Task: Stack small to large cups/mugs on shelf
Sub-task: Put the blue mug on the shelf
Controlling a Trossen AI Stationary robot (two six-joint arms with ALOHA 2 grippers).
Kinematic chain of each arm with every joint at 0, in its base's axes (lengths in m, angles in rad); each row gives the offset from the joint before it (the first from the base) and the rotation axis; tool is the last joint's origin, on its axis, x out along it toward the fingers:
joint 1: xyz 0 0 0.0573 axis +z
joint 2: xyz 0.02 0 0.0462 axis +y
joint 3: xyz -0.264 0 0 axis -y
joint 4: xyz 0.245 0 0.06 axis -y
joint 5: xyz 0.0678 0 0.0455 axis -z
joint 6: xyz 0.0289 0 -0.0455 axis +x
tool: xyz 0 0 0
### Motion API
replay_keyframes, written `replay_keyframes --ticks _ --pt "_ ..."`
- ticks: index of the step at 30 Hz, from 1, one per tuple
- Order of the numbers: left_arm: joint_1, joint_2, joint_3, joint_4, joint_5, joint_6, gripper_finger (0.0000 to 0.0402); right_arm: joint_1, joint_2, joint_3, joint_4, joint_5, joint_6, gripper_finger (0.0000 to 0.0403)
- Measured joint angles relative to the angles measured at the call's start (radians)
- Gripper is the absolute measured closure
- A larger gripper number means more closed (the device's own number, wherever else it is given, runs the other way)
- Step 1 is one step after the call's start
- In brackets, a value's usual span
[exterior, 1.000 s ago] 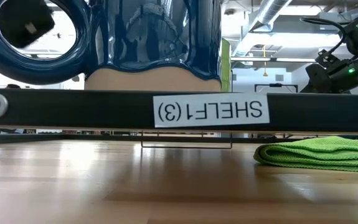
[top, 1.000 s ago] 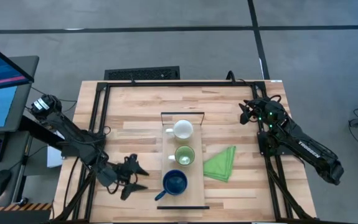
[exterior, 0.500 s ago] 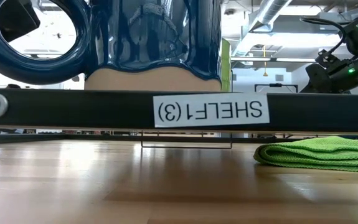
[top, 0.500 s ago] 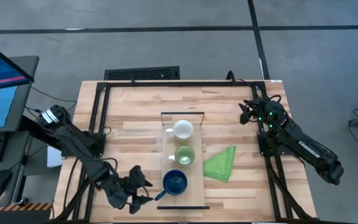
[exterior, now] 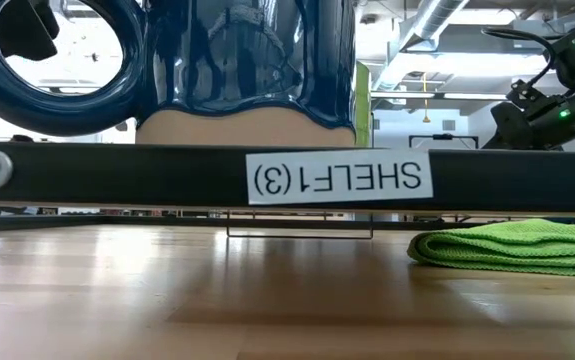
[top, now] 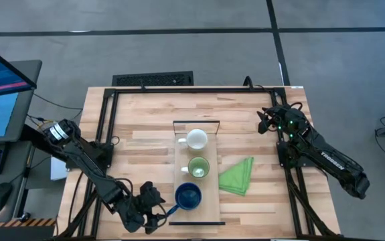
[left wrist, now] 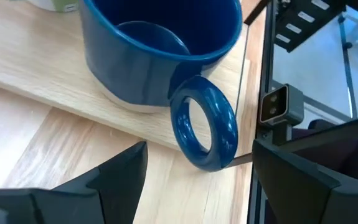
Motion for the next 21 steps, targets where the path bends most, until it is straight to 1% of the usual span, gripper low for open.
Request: replay_keyframes --ticks 5,21 --pt "0.0 0.0 0.0 -0.033 -0.022 -0.035 0.0122 0.0 0.0 0.0 0.0 0.0 -0.002 0.0219" --pt "0.014 0.004 0.0 -0.008 0.0 0.023 0.0122 0.0 0.0 0.0 0.0 0.0 -0.002 0.0221"
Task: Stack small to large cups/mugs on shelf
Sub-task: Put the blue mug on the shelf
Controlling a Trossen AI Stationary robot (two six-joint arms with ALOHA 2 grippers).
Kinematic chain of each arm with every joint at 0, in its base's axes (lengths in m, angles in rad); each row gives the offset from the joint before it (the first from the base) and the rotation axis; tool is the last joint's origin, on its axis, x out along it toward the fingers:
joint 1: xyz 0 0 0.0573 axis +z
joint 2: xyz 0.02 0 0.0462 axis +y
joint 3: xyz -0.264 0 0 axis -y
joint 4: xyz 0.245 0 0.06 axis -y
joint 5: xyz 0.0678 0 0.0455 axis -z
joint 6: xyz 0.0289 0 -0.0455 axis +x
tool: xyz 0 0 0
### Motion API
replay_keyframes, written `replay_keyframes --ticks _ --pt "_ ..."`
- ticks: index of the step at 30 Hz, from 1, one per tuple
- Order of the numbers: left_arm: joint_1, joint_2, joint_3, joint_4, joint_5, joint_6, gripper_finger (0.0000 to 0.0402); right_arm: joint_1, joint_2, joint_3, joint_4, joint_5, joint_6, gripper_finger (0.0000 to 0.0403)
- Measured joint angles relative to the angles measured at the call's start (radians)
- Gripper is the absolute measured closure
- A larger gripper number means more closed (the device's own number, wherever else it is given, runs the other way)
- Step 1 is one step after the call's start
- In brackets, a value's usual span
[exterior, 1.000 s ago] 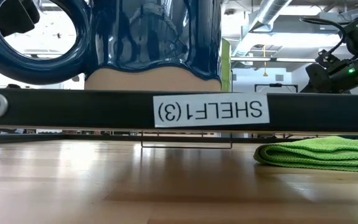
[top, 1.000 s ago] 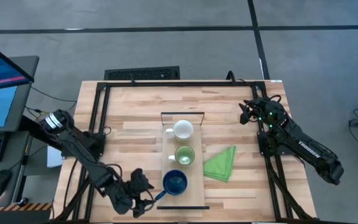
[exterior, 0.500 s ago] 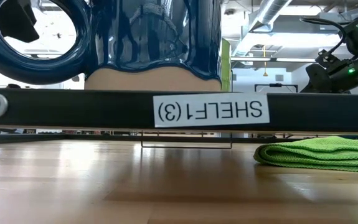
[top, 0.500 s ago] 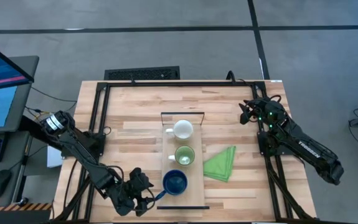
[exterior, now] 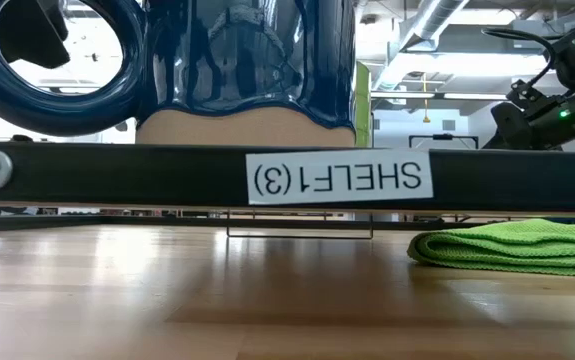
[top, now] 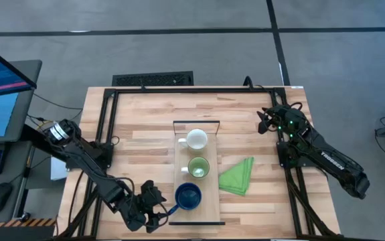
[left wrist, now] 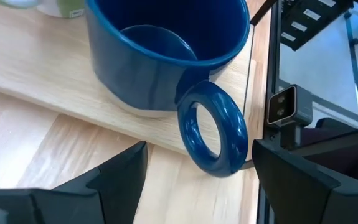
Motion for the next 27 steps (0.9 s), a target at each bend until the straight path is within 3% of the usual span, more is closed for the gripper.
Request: replay_keyframes --ticks 7,27 --pt "0.015 0.028 0.0 0.069 0.041 0.099 0.0122 0.0 0.0 0.0 0.0 0.0 0.0 0.0221" --pt "0.083 0.093 0.0 0.009 0.1 0.084 0.0122 0.0 0.0 0.0 0.0 0.001 0.0 0.0221"
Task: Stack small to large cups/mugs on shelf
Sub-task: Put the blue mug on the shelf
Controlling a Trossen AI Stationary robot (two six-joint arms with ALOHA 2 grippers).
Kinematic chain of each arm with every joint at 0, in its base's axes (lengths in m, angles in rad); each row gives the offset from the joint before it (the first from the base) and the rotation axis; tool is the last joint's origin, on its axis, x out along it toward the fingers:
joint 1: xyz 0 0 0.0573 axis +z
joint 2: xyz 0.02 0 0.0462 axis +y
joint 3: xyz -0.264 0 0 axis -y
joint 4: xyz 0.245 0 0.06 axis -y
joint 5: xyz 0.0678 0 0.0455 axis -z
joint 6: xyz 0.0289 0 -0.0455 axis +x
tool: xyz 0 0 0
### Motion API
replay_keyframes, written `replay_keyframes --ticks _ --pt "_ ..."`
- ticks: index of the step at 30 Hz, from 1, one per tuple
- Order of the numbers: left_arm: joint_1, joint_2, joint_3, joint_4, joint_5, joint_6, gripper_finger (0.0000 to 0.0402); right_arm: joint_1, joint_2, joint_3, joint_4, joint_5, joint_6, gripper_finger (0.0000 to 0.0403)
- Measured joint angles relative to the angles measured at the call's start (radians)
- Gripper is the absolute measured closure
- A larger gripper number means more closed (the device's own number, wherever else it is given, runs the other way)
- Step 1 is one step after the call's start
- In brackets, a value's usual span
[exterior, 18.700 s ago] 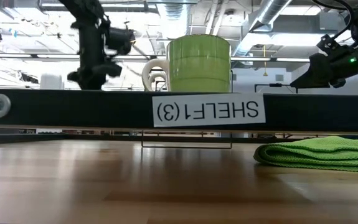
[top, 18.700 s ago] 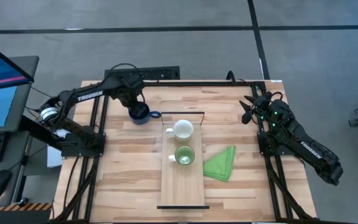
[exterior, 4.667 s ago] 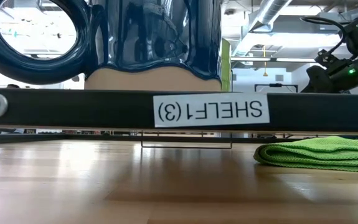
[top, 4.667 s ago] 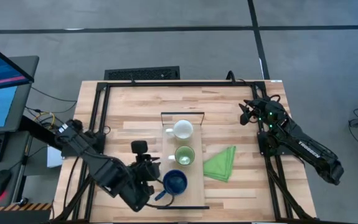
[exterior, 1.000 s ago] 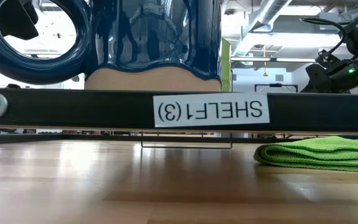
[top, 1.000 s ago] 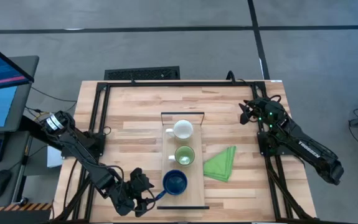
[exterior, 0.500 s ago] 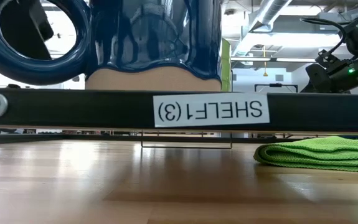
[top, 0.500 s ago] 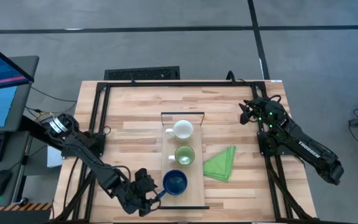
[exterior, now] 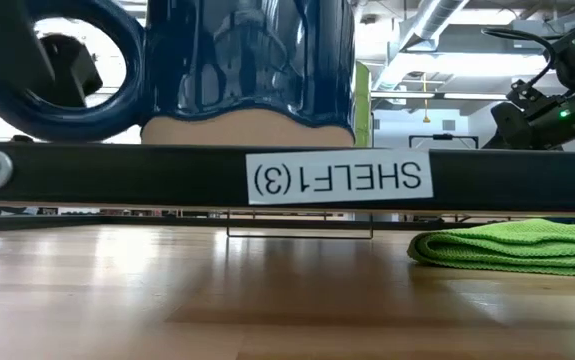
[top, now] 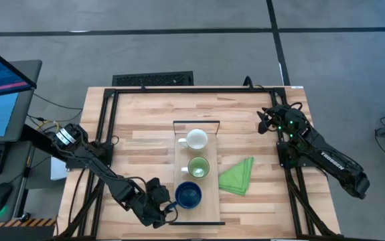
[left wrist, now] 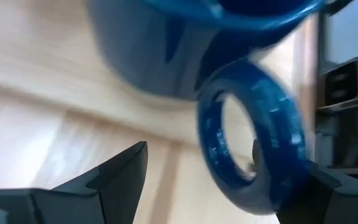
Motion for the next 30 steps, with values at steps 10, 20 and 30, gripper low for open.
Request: replay_keyframes --ticks 10,20,30 --pt "0.048 0.0 0.0 -0.065 0.017 -0.031 0.0122 0.0 0.0 0.0 0.0 0.0 0.0 0.0221" --pt "0.075 0.0 0.0 -0.041 0.105 -0.029 0.0122 0.0 0.0 0.0 0.0 0.0 -0.001 0.0221" --pt "0.086 -0.001 0.0 -0.052 0.101 -0.013 0.0122 0.0 0.0 0.0 0.0 0.0 -0.003 0.0221"
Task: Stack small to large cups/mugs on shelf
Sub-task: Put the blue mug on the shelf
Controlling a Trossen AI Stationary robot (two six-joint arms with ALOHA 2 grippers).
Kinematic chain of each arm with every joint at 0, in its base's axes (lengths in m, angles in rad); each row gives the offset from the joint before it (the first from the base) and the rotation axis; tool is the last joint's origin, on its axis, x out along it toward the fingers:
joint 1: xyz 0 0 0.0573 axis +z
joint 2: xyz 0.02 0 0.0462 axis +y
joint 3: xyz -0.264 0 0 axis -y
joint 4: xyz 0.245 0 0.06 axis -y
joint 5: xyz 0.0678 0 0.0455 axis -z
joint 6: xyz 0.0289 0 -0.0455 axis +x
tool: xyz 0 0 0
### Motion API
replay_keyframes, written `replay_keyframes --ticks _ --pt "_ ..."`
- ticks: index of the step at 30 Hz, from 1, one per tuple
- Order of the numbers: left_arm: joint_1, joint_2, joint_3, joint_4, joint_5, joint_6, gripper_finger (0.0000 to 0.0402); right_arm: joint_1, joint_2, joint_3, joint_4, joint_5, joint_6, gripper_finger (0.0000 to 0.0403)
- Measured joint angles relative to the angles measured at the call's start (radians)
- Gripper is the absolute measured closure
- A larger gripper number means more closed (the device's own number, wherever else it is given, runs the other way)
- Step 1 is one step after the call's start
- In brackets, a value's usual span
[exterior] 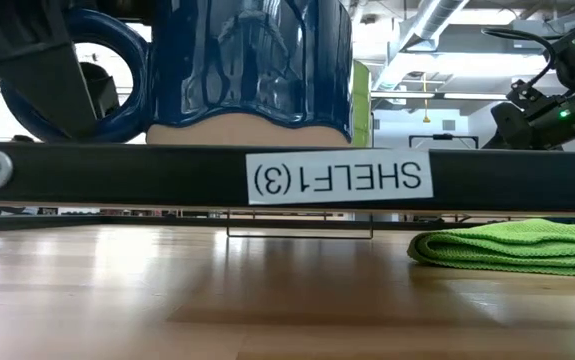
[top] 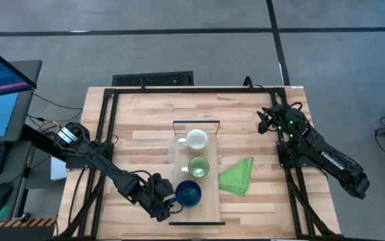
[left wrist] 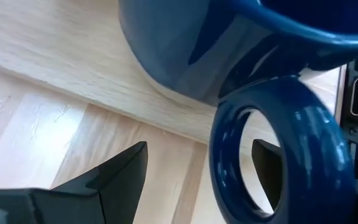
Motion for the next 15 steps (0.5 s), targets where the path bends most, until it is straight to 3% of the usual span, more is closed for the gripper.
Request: replay_keyframes --ticks 15 --pt "0.0 -0.067 0.0 -0.067 -0.08 -0.014 0.0122 0.0 0.0 0.0 0.0 0.0 0.0 0.0221"
